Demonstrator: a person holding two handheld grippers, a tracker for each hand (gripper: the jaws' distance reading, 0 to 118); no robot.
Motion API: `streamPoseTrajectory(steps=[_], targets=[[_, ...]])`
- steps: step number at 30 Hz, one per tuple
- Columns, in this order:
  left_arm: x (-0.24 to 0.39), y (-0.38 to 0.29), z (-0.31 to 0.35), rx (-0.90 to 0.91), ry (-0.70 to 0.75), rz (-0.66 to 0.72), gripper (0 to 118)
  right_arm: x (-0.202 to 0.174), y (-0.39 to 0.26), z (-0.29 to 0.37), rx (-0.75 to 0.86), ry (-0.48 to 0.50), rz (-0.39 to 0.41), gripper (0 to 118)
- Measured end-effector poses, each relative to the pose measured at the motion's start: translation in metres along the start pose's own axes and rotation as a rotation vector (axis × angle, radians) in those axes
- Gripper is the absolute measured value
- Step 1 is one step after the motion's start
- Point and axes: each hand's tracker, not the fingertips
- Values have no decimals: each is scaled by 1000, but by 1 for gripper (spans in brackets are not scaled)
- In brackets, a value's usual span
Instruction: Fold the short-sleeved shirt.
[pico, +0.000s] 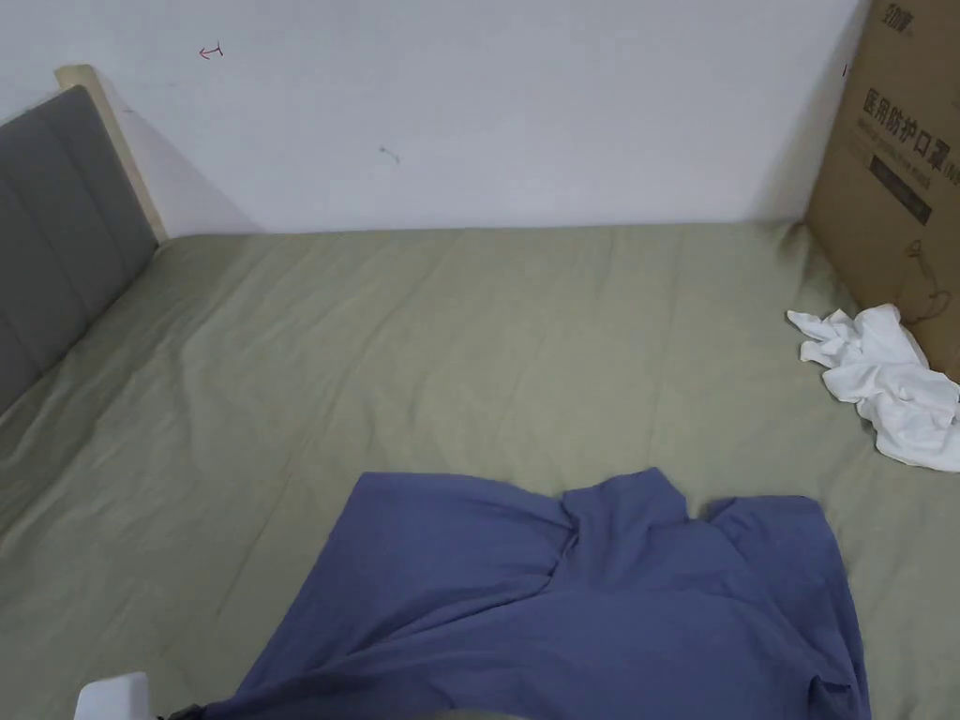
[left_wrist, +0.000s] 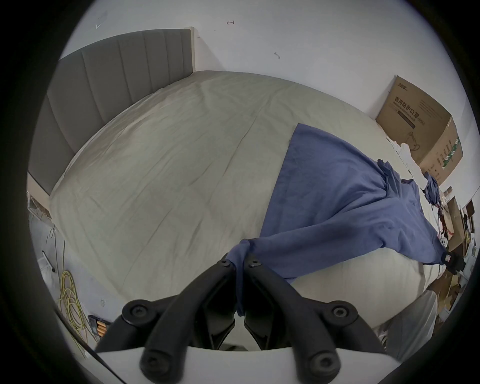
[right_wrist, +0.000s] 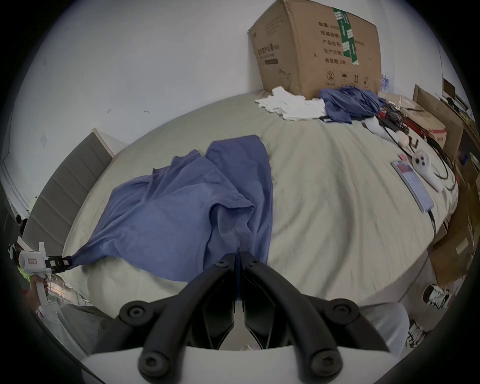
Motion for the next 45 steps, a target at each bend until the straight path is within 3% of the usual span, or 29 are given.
streamPoseTrajectory(steps=[10,14,18,19,20,21,22,23,24,31,36,38,41,42,44,45], targets=[[-5,-11,-32,-97,46,-9,2,5,-14,-58,-247,-168,21,2],[-7,-17,-51,-136,62,-12,3,-3,-16,-75,-274,-191,33,2],[-2,-11,-43,-134,81,-1,21,-9,-11,-66,-271,-204,41,8],[3,-9,-37,-132,85,2,29,-10,-7,-61,-269,-202,35,15],[7,-5,-30,-122,91,8,48,-12,-1,-52,-251,-200,33,35],[10,2,-21,-90,64,7,75,-14,7,-43,-198,-183,31,69],[14,9,-11,-40,16,16,90,-16,17,-34,-150,-160,26,86],[18,15,-3,14,-24,25,100,-20,29,-22,-92,-138,23,93],[26,25,9,78,-60,30,102,-25,43,-6,-27,-124,25,93],[94,94,97,485,-182,-16,102,-66,129,86,429,-85,147,93],[131,120,129,688,-179,-65,101,-91,156,119,626,-116,211,93],[143,124,134,725,-181,-78,94,-97,159,124,674,-136,229,93],[156,125,134,767,-191,-108,64,-104,158,123,698,-156,247,90],[159,124,134,772,-193,-107,48,-106,157,122,706,-156,250,84],[165,123,131,791,-197,-107,24,-107,155,119,706,-152,255,62],[167,121,130,805,-204,-106,5,-107,154,118,707,-143,257,35]])
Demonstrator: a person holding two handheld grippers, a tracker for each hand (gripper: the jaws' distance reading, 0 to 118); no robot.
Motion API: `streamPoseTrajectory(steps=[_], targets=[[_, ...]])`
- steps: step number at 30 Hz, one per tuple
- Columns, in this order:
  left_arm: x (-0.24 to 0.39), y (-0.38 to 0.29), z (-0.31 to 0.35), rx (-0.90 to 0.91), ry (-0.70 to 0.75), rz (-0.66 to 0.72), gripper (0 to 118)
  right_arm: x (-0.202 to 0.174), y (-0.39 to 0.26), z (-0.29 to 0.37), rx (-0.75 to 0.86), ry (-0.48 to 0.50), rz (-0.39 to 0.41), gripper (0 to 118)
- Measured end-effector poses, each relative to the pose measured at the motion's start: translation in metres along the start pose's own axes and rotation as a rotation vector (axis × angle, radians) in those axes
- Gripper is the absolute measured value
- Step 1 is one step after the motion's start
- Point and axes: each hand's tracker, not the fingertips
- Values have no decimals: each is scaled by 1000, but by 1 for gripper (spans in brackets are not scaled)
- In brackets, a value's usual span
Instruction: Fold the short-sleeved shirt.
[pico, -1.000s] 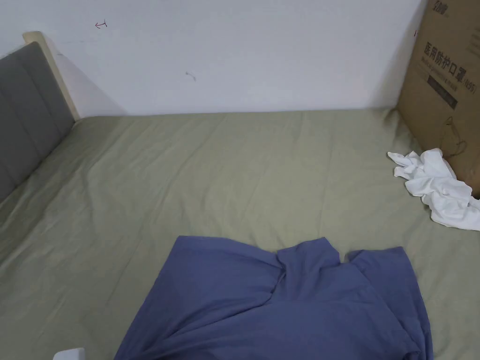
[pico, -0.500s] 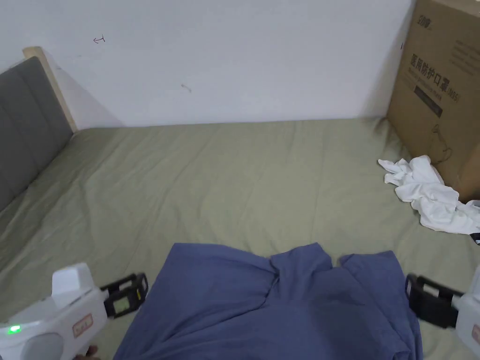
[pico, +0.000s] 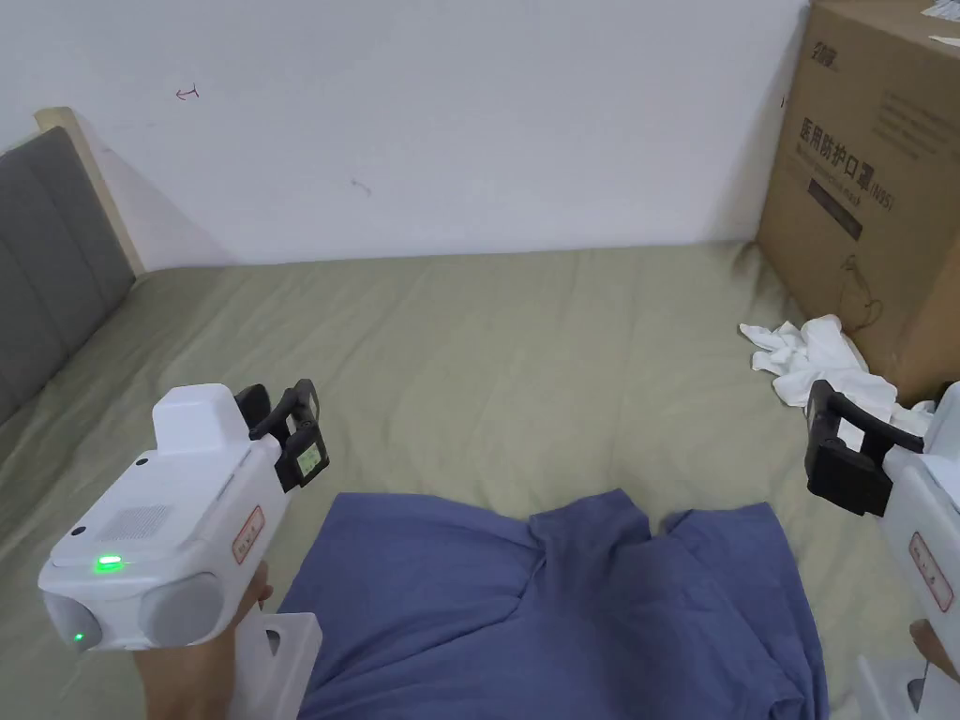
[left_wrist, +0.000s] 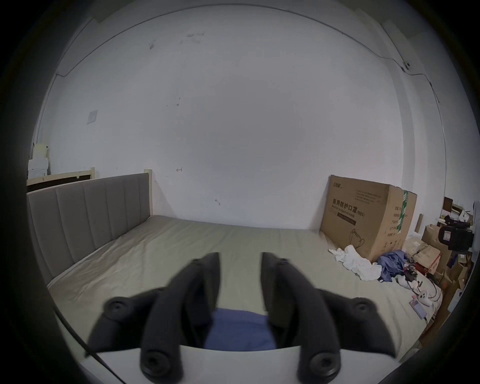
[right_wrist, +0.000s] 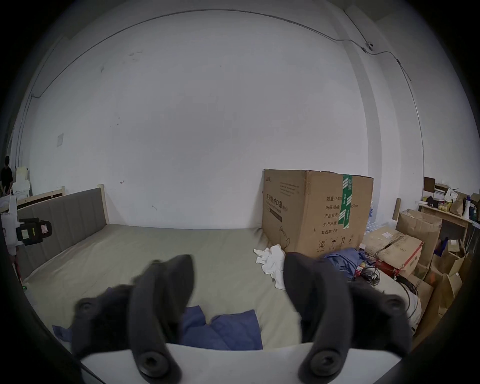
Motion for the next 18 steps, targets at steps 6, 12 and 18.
streamPoseTrajectory(steps=[6,12,18], targets=[[10,-8,-3,2,-30,-63,0,-4,-6,-1,8,16,-2,0],[6,-9,-29,-90,-52,-69,0,-1,-6,-12,-1,10,-3,0],[-20,-25,-119,-366,-99,-32,0,0,-12,-37,-32,2,10,0]])
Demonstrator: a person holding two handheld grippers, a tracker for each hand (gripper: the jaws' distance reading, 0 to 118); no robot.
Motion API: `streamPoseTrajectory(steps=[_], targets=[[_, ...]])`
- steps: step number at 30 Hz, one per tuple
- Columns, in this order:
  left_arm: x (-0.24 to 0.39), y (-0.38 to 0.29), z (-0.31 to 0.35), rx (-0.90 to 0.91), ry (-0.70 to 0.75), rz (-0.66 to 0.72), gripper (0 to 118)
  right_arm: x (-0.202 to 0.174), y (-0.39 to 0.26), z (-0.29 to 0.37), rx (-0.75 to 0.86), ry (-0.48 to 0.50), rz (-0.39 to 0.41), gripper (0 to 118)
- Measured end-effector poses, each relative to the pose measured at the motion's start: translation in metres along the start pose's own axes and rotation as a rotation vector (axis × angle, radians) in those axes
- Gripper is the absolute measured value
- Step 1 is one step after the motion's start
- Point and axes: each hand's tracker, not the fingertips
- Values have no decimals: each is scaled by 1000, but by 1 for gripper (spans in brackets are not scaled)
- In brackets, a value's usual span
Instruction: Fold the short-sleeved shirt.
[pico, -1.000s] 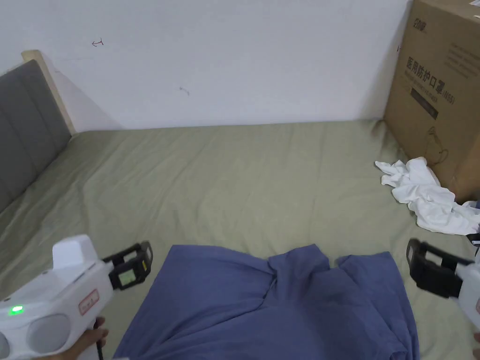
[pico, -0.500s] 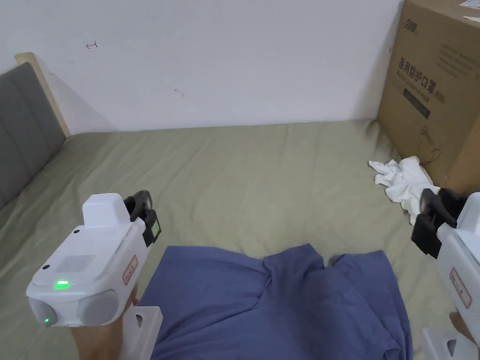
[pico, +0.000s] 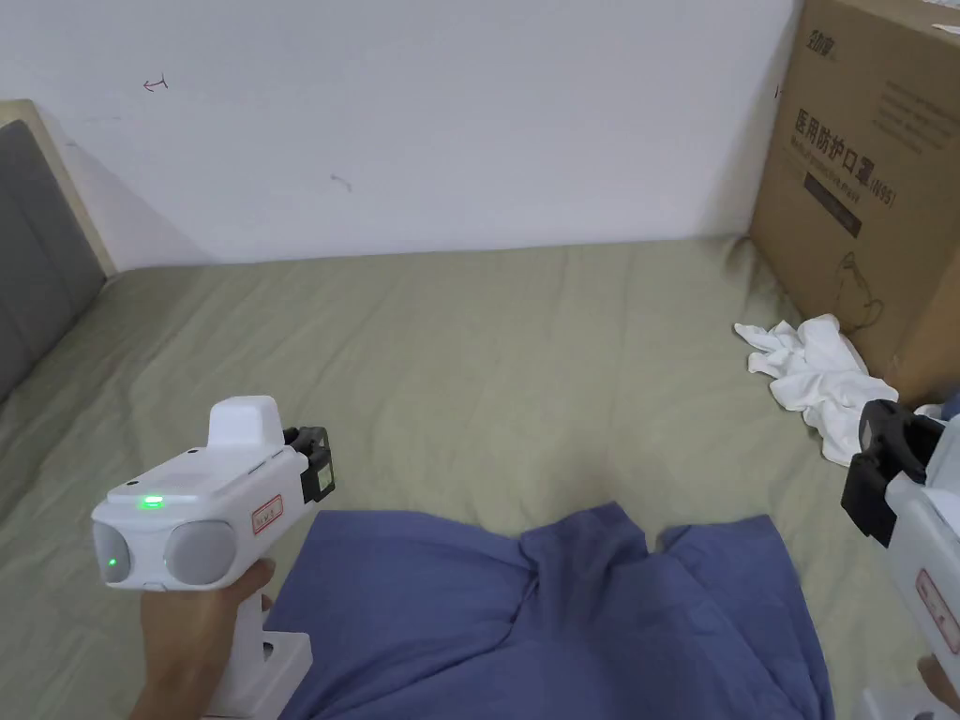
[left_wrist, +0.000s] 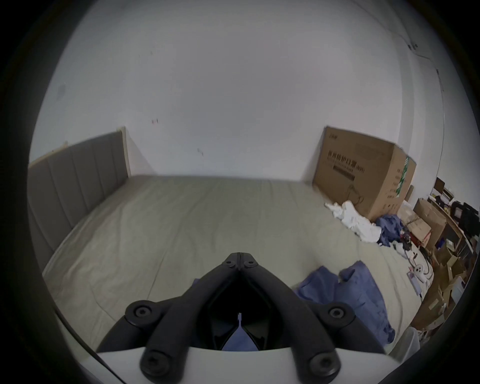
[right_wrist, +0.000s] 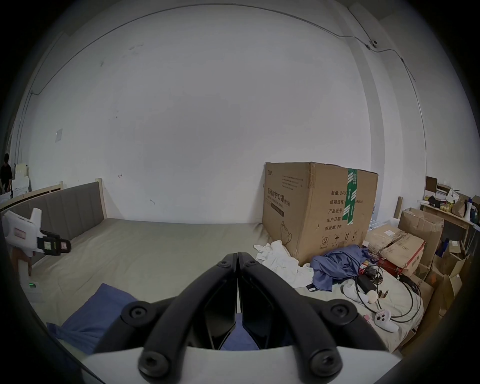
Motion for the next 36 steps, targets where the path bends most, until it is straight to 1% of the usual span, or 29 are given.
streamPoseTrajectory(steps=[3,4,6,7,8,9,10,12,13,15,17,19,20,21,22,23,26,27,28,29,30,31,32,33,34,36], targets=[[-20,3,-57,-108,14,3,0,2,-7,-20,-30,-9,-6,0],[-28,0,-80,-171,8,13,0,2,-9,-27,-44,-16,-5,0],[-39,-4,-116,-224,32,12,0,3,-14,-41,-72,-26,0,0],[-45,-7,-136,-281,40,-11,2,3,-18,-49,-87,-30,3,0],[-50,-12,-152,-307,59,-30,8,3,-20,-56,-100,-34,6,0],[-55,-17,-169,-343,64,-42,22,3,-22,-62,-115,-40,8,0],[-60,-22,-185,-393,86,-51,40,4,-25,-69,-125,-44,7,0],[-69,-34,-205,-436,107,-38,76,5,-32,-83,-148,-54,4,0],[-73,-39,-214,-477,113,-28,84,6,-35,-88,-156,-57,2,0],[-79,-50,-232,-512,121,-8,86,7,-43,-100,-185,-65,3,0],[-84,-62,-242,-547,120,-20,89,9,-51,-109,-207,-69,-2,0],[-84,-70,-253,-580,117,-23,88,13,-60,-119,-240,-76,-21,0],[-84,-73,-252,-596,114,-24,85,15,-63,-122,-253,-74,-30,0],[-83,-76,-254,-604,109,-22,72,17,-68,-127,-266,-76,-38,0],[-80,-78,-254,-600,79,-14,62,20,-73,-131,-282,-81,-54,0],[-76,-78,-254,-592,86,-16,58,23,-78,-137,-305,-78,-75,0],[-65,-75,-248,-570,78,-90,21,29,-96,-154,-381,-80,-92,0],[-61,-74,-248,-563,79,-121,12,32,-104,-164,-417,-72,-103,0],[-61,-73,-246,-560,63,-120,9,34,-111,-175,-463,-64,-101,1],[-58,-72,-245,-560,70,-124,8,36,-119,-183,-498,-56,-115,4],[-55,-71,-242,-547,72,-139,7,37,-127,-195,-552,-42,-115,15],[-53,-68,-237,-522,69,-144,7,37,-136,-206,-582,-43,-94,37],[-54,-64,-232,-500,68,-140,7,38,-145,-216,-603,-57,-91,63],[-53,-60,-225,-478,59,-127,7,39,-155,-229,-657,-52,-71,86],[-53,-56,-220,-461,49,-117,7,40,-163,-237,-689,-39,-83,92],[-55,-47,-210,-430,39,-110,7,41,-176,-253,-739,-45,-72,92]])
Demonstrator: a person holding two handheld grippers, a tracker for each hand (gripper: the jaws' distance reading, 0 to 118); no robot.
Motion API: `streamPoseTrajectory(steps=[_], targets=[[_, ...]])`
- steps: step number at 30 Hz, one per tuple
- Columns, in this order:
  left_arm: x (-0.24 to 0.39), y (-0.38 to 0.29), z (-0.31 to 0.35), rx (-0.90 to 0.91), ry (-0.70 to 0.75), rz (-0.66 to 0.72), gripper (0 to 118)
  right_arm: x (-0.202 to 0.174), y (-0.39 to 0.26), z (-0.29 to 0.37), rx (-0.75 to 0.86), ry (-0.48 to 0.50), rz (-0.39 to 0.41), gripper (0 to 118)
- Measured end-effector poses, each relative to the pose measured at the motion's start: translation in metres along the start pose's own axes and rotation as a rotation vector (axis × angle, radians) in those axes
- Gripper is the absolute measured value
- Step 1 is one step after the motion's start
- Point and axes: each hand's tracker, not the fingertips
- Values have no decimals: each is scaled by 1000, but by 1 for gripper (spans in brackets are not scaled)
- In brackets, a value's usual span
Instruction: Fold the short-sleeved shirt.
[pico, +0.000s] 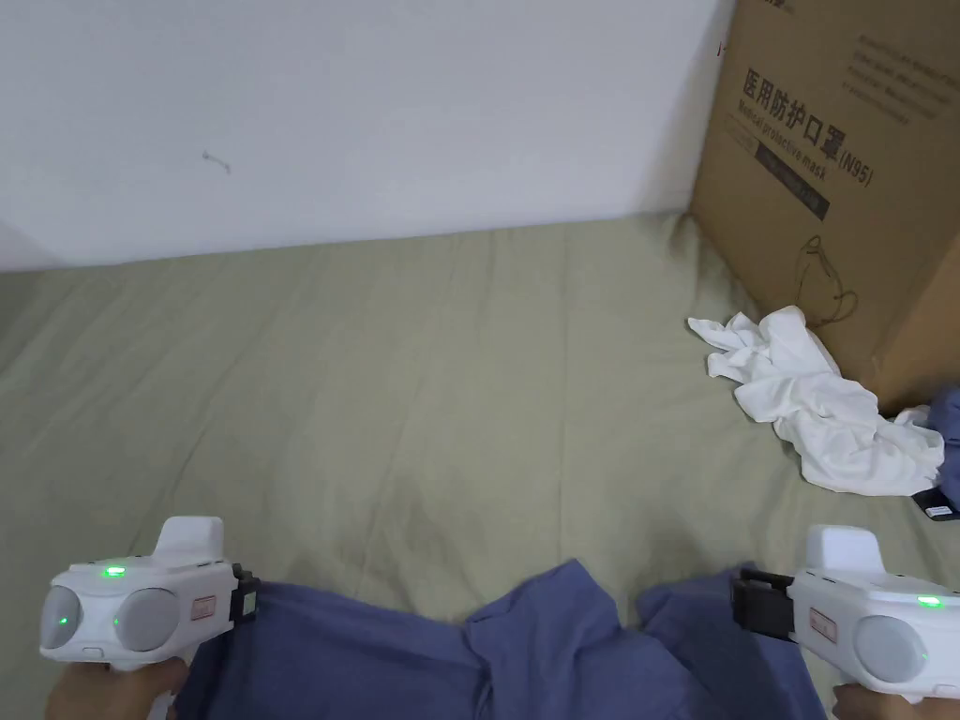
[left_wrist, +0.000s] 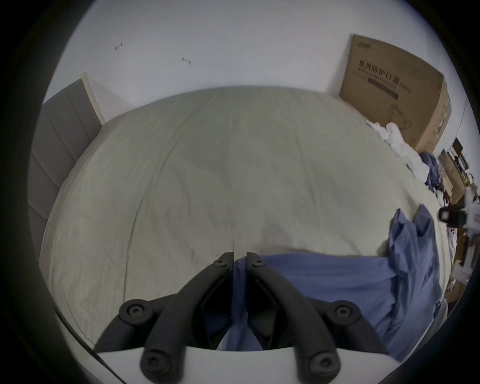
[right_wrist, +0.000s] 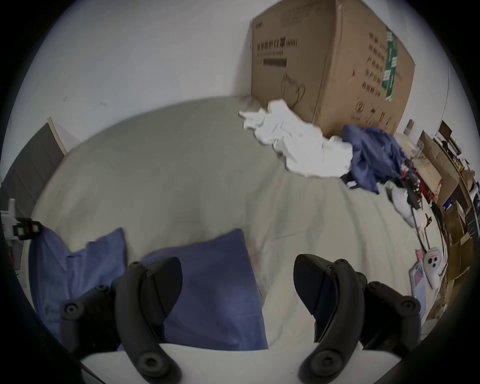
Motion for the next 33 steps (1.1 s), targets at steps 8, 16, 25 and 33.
streamPoseTrajectory(steps=[8,16,25,33], targets=[[-7,2,17,32,-28,35,7,-7,-15,-36,-148,6,-9,51],[-4,-11,31,38,-14,59,7,-11,-15,-1,-62,-15,39,1],[-11,-11,104,202,-10,156,7,7,18,116,263,70,-9,1],[-35,48,222,442,26,222,7,4,109,222,563,133,-25,1]])
